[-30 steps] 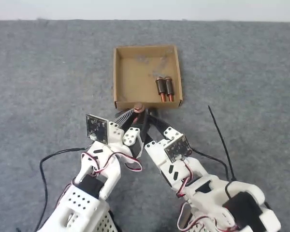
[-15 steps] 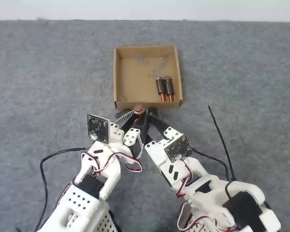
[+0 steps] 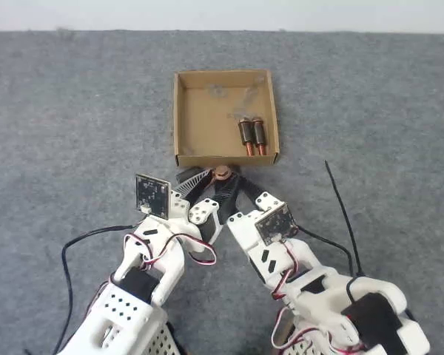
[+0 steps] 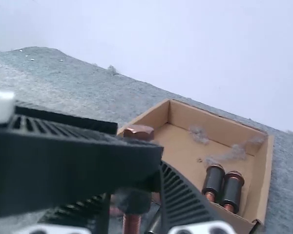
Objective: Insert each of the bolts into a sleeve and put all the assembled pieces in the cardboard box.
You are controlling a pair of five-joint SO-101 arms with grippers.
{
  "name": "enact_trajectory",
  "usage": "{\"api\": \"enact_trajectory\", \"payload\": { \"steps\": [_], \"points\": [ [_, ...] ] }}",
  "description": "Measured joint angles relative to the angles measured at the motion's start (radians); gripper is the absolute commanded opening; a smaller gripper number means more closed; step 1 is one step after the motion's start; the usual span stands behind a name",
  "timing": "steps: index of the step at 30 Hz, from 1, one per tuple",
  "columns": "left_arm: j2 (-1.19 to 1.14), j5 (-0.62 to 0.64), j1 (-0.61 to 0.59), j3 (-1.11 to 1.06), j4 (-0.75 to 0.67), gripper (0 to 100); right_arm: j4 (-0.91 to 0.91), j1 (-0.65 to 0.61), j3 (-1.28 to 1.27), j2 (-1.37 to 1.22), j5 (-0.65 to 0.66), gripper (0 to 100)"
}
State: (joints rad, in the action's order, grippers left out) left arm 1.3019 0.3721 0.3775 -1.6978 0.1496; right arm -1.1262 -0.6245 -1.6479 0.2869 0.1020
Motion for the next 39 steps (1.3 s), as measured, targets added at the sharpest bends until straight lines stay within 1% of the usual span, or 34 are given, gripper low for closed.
{"api": "enact_trajectory", "payload": {
  "steps": [9,11,13,17,21,23,26,27,30,32,39],
  "points": [
    [0.000,0.000,-0.005,0.000,0.000,18,0.011,0.005,0.000,0.000,0.000,0.6],
    [0.000,0.000,-0.034,0.000,-0.009,18,0.051,0.005,0.000,0.000,0.000,0.6],
    [0.000,0.000,-0.063,0.000,-0.052,18,0.080,0.005,0.000,0.000,-0.002,0.6],
    [0.000,0.002,-0.126,0.000,-0.129,17,0.089,0.005,0.000,0.000,-0.005,0.6],
    [0.000,0.023,-0.158,0.000,-0.153,17,0.094,0.005,0.000,0.000,-0.005,0.6],
    [0.000,0.021,-0.164,0.000,-0.155,14,0.094,0.005,0.000,0.000,-0.005,0.6],
    [0.000,0.023,-0.180,0.000,-0.155,2,0.094,0.005,0.000,0.000,-0.005,0.6],
    [0.000,0.023,-0.195,0.000,-0.155,0,0.094,0.005,0.000,0.000,-0.005,0.6],
    [0.000,0.023,-0.253,0.000,-0.153,2,0.094,0.009,0.000,0.000,-0.005,0.6],
    [0.000,0.025,-0.296,0.000,-0.117,1,0.094,0.026,0.000,0.000,-0.005,0.6],
    [0.000,0.011,-0.416,0.000,0.104,1,0.094,0.089,0.000,0.000,-0.005,0.6]
  ]
}}
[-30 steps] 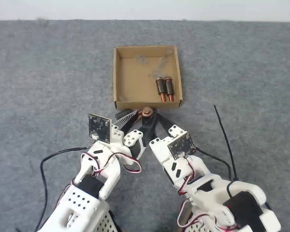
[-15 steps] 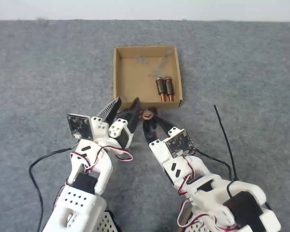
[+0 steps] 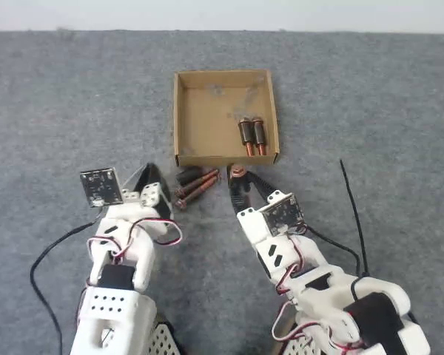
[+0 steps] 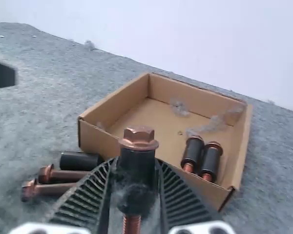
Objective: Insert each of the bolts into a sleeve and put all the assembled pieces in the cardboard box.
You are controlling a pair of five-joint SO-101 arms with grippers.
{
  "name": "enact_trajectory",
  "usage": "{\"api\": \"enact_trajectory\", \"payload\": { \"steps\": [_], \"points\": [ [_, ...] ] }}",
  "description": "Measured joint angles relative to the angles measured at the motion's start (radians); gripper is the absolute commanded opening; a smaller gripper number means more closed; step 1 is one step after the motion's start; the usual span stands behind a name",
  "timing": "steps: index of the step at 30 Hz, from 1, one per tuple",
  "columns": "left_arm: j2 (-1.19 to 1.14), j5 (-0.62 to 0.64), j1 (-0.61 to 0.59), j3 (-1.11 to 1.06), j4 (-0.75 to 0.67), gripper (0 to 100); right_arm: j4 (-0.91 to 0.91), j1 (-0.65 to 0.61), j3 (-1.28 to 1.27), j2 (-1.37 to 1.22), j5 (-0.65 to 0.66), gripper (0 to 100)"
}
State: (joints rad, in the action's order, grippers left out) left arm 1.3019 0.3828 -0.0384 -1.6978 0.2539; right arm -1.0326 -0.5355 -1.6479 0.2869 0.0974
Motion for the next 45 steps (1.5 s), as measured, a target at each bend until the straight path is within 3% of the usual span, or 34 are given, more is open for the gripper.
{"api": "enact_trajectory", "payload": {
  "steps": [7,15,35,45],
  "points": [
    [0.000,-0.213,-0.115,0.000,0.238,1,0.000,0.077,0.006,0.000,0.000,0.6],
    [0.000,-0.258,-0.120,0.000,0.269,1,0.029,0.126,0.130,0.000,0.000,0.6],
    [0.000,-0.258,-0.127,0.000,0.269,1,0.770,0.135,0.706,-0.006,0.000,0.6],
    [0.000,-0.258,-0.127,0.000,0.269,1,1.019,0.135,1.056,-0.269,0.000,0.6]
  ]
}}
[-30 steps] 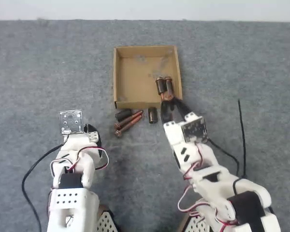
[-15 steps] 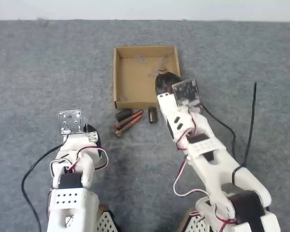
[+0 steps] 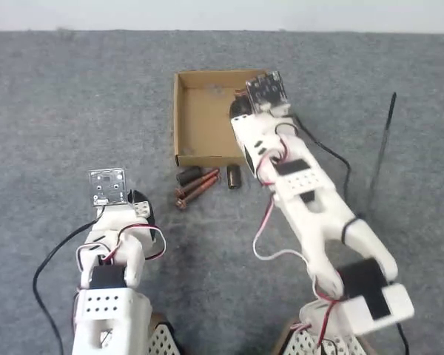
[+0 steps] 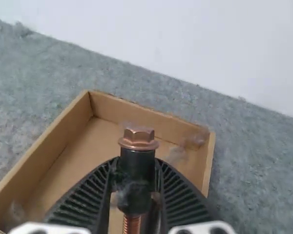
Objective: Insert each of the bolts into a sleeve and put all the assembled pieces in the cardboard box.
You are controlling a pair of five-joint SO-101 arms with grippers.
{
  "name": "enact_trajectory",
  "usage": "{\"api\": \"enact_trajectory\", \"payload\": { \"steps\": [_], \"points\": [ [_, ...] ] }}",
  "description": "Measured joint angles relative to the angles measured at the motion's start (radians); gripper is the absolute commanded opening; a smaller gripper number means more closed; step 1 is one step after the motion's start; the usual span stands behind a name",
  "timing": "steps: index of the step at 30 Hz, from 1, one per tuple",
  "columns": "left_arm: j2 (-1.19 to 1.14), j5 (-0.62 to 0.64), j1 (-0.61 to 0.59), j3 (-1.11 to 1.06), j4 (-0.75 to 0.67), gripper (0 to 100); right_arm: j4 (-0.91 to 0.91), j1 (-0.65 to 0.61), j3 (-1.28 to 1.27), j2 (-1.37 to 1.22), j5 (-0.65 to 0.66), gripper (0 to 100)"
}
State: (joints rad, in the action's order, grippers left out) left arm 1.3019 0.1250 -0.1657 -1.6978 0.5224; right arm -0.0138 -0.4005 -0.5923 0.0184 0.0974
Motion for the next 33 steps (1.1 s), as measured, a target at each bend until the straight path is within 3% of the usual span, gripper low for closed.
{"api": "enact_trajectory", "payload": {
  "steps": [20,29,33],
  "points": [
    [0.000,0.000,0.000,0.000,0.000,1,0.407,-0.048,0.459,-0.393,0.000,0.6],
    [0.000,0.000,0.000,0.000,0.000,1,0.439,-0.049,0.526,-0.493,-0.002,0.7],
    [0.000,0.000,0.000,0.000,0.000,1,0.439,-0.049,0.526,-0.500,-0.061,0.7]
  ]
}}
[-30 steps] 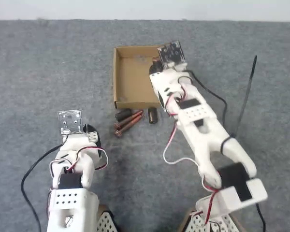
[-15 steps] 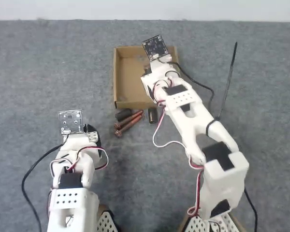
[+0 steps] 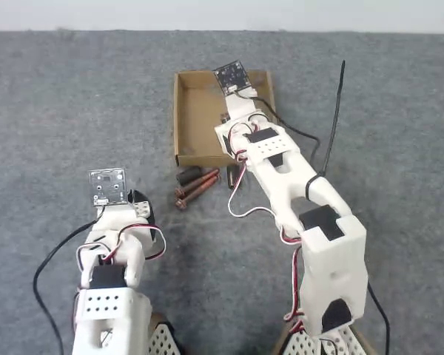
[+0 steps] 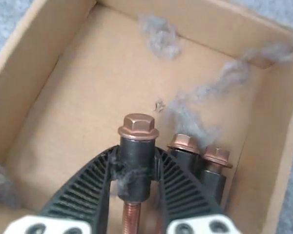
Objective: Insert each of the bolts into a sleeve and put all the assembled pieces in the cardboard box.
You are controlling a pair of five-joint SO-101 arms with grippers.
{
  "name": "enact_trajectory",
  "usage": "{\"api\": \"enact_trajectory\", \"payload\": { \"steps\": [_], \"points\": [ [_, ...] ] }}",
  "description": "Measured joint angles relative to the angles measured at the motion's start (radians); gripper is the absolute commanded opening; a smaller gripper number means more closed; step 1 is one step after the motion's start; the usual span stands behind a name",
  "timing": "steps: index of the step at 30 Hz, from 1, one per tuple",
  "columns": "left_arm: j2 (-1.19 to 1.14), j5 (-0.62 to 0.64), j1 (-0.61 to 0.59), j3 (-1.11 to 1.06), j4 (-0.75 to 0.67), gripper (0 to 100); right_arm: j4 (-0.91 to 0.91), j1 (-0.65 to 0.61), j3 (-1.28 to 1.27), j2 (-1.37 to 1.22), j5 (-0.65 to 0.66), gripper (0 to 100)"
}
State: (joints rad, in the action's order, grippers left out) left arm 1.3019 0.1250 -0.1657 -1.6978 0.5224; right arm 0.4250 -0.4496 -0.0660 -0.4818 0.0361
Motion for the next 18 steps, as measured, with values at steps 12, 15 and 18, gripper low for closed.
{"api": "enact_trajectory", "payload": {
  "steps": [12,15,18],
  "points": [
    [0.000,0.000,0.000,0.000,0.000,1,0.092,0.000,0.023,0.002,-0.018,9.1],
    [0.000,0.000,0.000,0.000,0.000,1,0.101,0.002,0.025,0.005,-0.018,6.5],
    [0.000,0.000,0.000,0.000,0.000,1,0.117,0.000,0.025,0.029,-0.018,4.4]
  ]
}}
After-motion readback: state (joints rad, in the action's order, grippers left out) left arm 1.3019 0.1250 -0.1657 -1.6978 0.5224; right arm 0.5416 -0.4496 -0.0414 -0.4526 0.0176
